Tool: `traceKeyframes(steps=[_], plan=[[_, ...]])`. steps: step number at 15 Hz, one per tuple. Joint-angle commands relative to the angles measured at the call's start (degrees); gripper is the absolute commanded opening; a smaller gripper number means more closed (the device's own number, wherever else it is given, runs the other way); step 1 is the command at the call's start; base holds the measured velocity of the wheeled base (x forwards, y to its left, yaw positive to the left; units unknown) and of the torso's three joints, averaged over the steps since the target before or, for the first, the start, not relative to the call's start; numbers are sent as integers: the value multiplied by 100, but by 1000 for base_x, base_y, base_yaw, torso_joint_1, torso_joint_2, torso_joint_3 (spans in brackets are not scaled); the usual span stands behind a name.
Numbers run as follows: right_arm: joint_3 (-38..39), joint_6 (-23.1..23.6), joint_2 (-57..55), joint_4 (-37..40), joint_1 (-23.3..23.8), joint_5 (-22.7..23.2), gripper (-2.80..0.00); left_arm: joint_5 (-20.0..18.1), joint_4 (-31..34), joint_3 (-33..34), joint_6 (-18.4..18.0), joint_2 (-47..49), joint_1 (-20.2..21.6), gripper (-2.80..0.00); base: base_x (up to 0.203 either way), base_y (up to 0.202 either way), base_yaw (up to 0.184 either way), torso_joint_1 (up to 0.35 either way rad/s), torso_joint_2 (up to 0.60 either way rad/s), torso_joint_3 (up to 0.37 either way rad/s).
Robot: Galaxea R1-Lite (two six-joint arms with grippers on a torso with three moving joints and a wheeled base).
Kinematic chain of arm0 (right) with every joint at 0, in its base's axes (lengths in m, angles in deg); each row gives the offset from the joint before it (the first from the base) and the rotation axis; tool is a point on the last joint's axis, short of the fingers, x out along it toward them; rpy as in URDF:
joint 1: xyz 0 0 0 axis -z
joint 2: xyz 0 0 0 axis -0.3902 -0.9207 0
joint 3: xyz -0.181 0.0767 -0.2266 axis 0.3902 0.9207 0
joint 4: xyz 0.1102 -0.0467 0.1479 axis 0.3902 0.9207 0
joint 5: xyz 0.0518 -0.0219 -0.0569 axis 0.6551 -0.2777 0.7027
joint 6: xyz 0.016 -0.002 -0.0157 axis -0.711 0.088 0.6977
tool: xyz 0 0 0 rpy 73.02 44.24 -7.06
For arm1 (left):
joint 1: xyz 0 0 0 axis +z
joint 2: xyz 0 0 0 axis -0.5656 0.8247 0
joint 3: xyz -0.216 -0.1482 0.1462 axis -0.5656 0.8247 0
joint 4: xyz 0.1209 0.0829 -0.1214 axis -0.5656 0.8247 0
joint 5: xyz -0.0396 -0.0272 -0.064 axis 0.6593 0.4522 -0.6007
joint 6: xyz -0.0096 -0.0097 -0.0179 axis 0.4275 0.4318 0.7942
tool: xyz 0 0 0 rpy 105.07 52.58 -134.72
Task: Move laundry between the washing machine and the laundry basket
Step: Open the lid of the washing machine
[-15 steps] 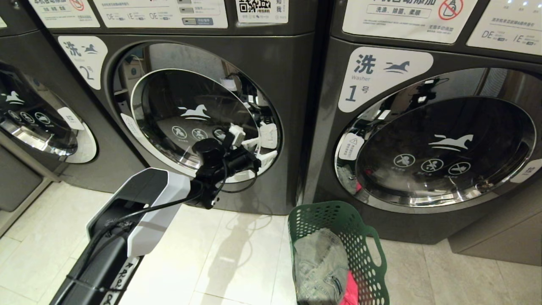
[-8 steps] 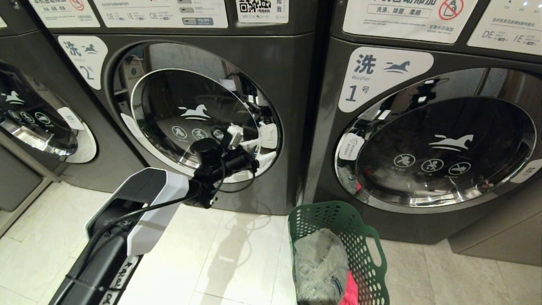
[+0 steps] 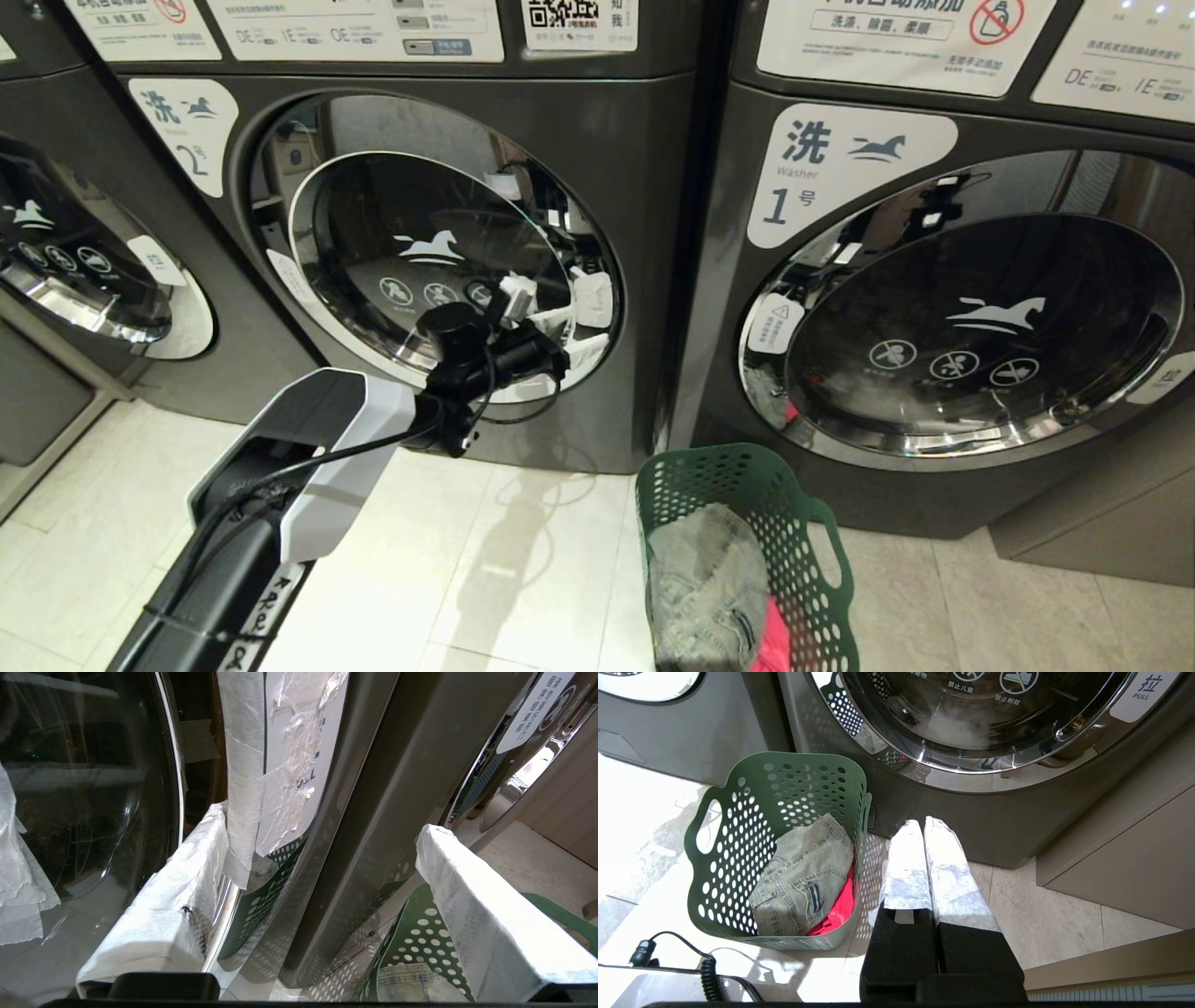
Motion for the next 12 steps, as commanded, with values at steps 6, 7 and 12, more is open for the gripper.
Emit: traceKeyframes(steps=[6, 7, 12], plan=[[0, 12, -9, -1, -1, 3, -280, 255, 26, 10, -148, 4, -120, 0, 0, 0, 0, 0, 0, 0], [0, 13, -9, -1, -1, 3, -280, 255, 26, 16, -156, 2, -109, 0, 0, 0, 0, 0, 0, 0], [0, 10, -9, -1, -1, 3, -280, 430, 18, 113, -200, -101, 131, 0, 0, 0, 0, 0, 0, 0]])
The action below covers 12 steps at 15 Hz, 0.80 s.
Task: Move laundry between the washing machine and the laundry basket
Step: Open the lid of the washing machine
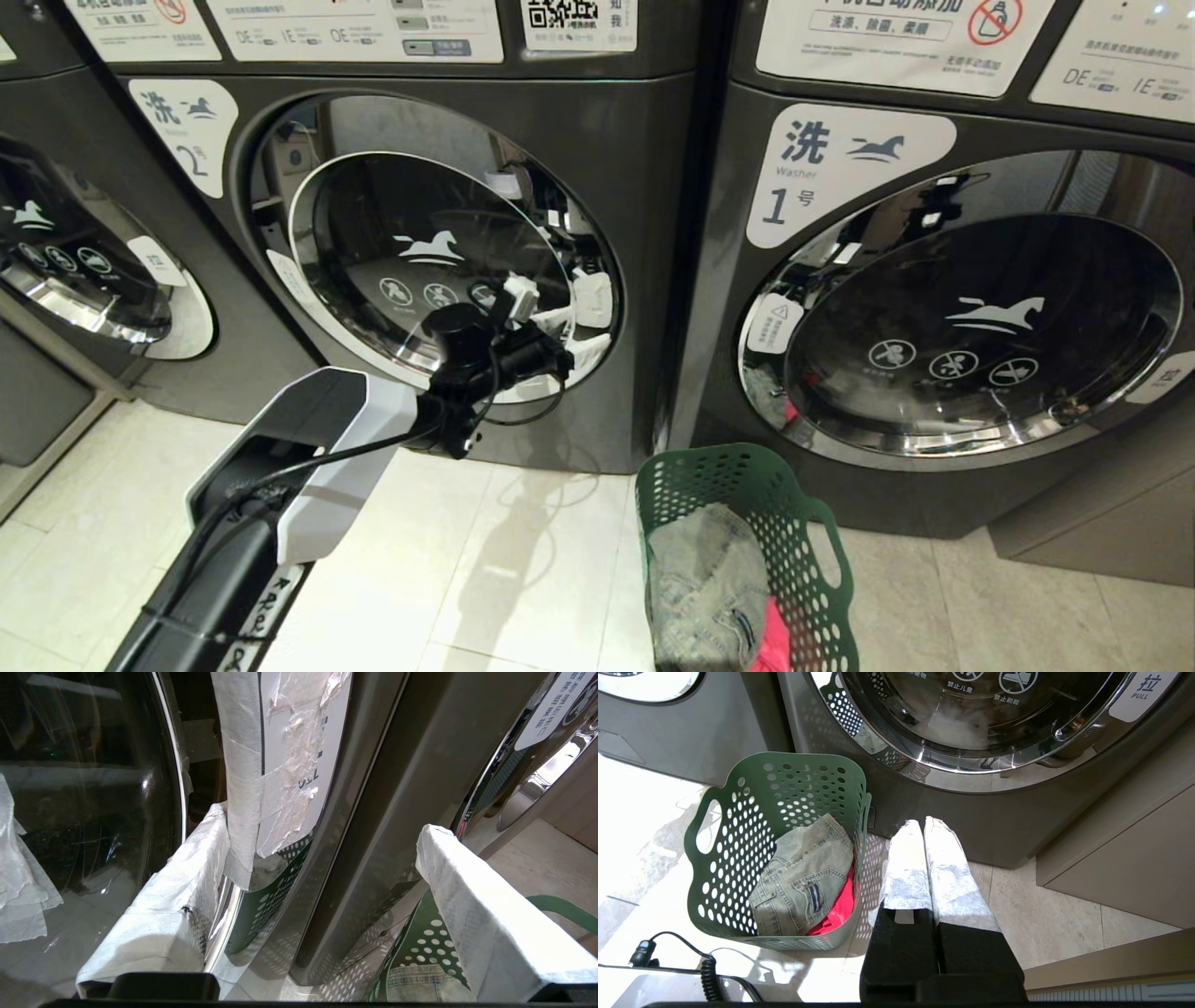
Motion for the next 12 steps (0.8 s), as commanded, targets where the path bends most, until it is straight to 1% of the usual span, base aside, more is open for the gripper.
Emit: traceKeyframes(steps=[1, 4, 9, 12], plan=[[0, 6, -9, 0, -1, 3, -280, 32, -40, 22, 13, -49, 101, 0, 0, 0, 0, 0, 0, 0], [0, 9, -9, 0, -1, 3, -280, -7, -50, -29, 49, -93, 59, 0, 0, 0, 0, 0, 0, 0], [0, 7, -9, 1, -1, 3, -280, -394, -79, -39, 86, -160, -228, 0, 0, 0, 0, 0, 0, 0], [0, 12, -9, 0, -1, 3, -280, -448, -84, -44, 92, -141, -378, 0, 0, 0, 0, 0, 0, 0]])
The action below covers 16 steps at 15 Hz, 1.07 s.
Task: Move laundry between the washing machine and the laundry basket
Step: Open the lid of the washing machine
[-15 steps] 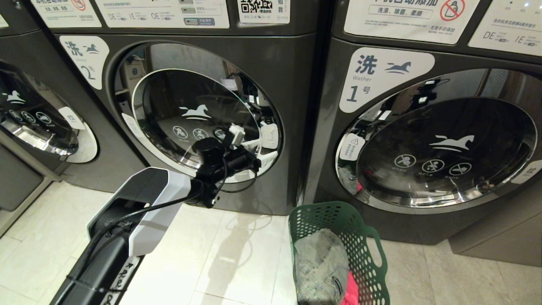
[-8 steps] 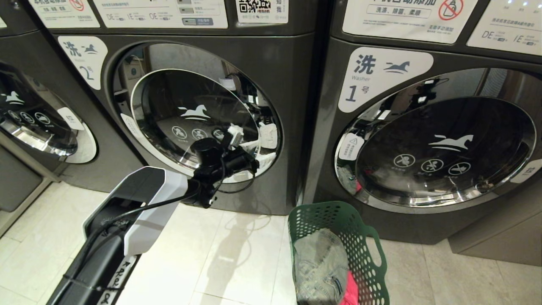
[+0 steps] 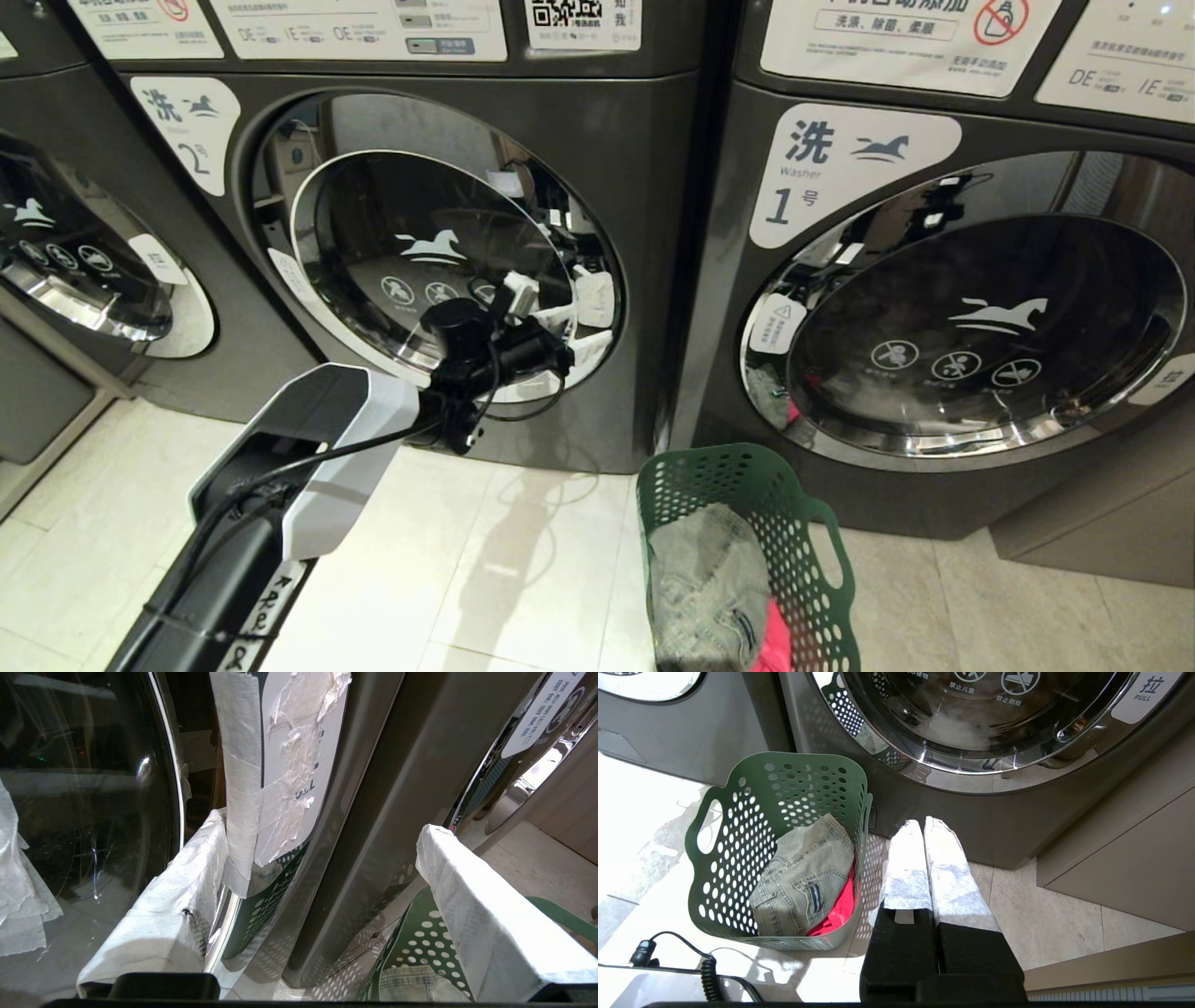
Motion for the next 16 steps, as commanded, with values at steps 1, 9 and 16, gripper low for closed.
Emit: traceKeyframes(steps=[1, 9, 16], plan=[[0, 2, -9, 0, -1, 3, -280, -146, -53, -27, 6, -31, -117, 0, 0, 0, 0, 0, 0, 0], [0, 3, -9, 0, -1, 3, -280, -913, -97, -30, 6, -28, -152, 0, 0, 0, 0, 0, 0, 0], [0, 9, -9, 0, -1, 3, -280, -1311, -246, -30, 9, -14, -292, 0, 0, 0, 0, 0, 0, 0]])
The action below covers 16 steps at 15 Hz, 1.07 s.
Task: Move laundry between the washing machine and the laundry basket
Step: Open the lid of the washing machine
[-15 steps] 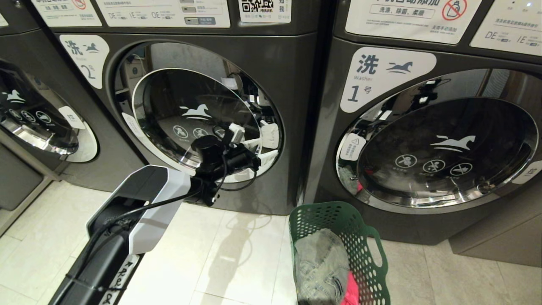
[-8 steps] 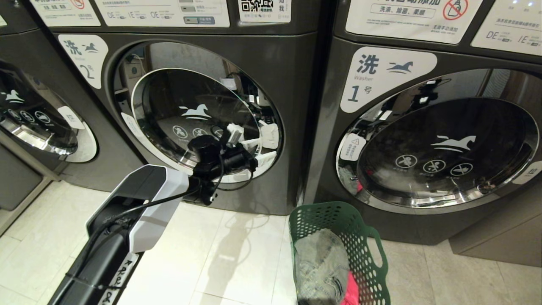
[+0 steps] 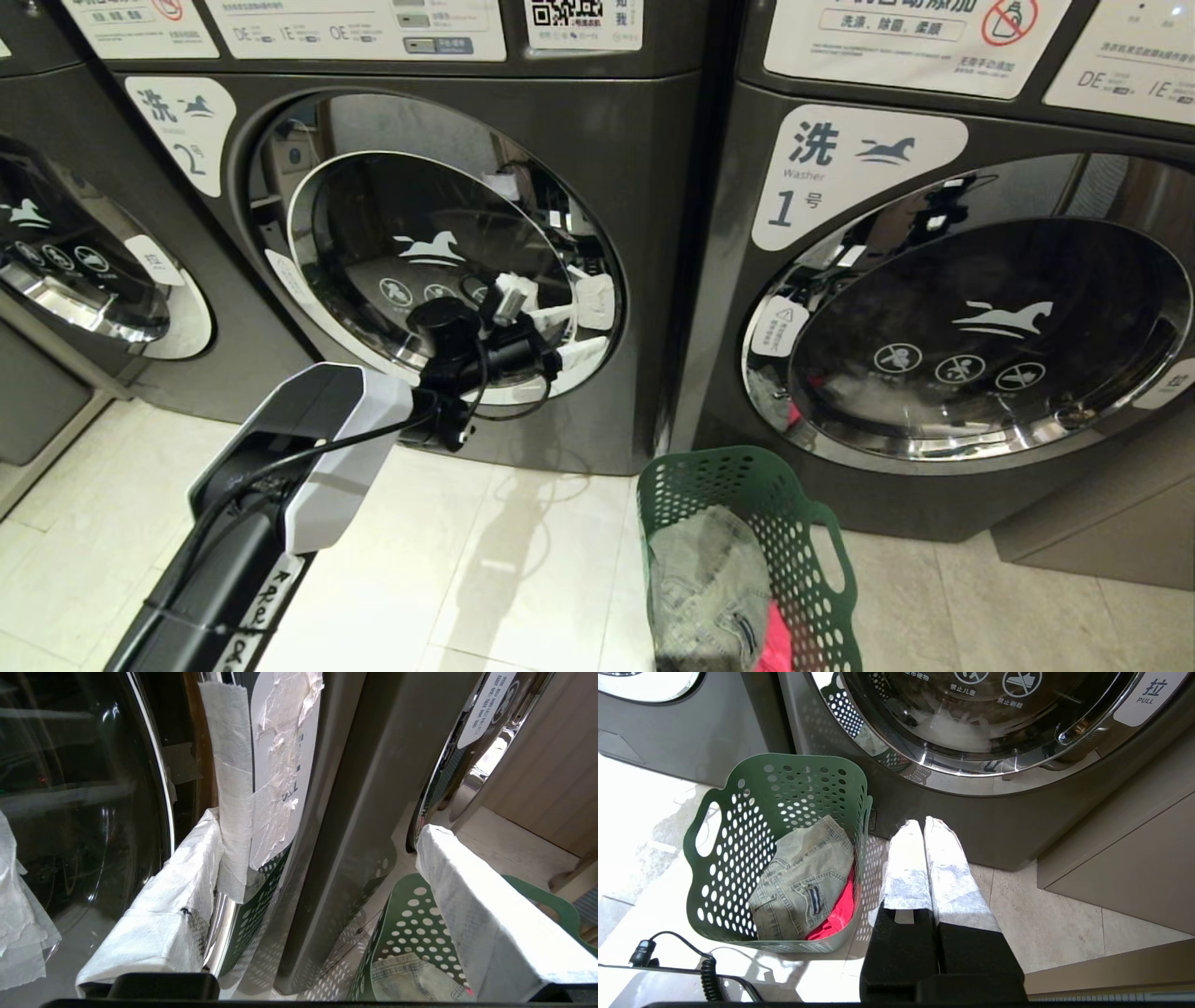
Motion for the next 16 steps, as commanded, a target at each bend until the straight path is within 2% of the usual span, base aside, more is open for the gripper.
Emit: traceKeyframes(steps=[1, 4, 10, 16], plan=[[0, 1, -9, 0, -1, 3, -280, -76, -33, 2, 8, -4, -284, 0, 0, 0, 0, 0, 0, 0], [0, 1, -9, 0, -1, 3, -280, -357, -33, 2, 1, -4, -284, 0, 0, 0, 0, 0, 0, 0], [0, 1, -9, 0, -1, 3, -280, -553, -41, 11, -5, -4, -298, 0, 0, 0, 0, 0, 0, 0], [0, 1, -9, 0, -1, 3, -280, -574, -323, 62, -8, 14, -474, 0, 0, 0, 0, 0, 0, 0]])
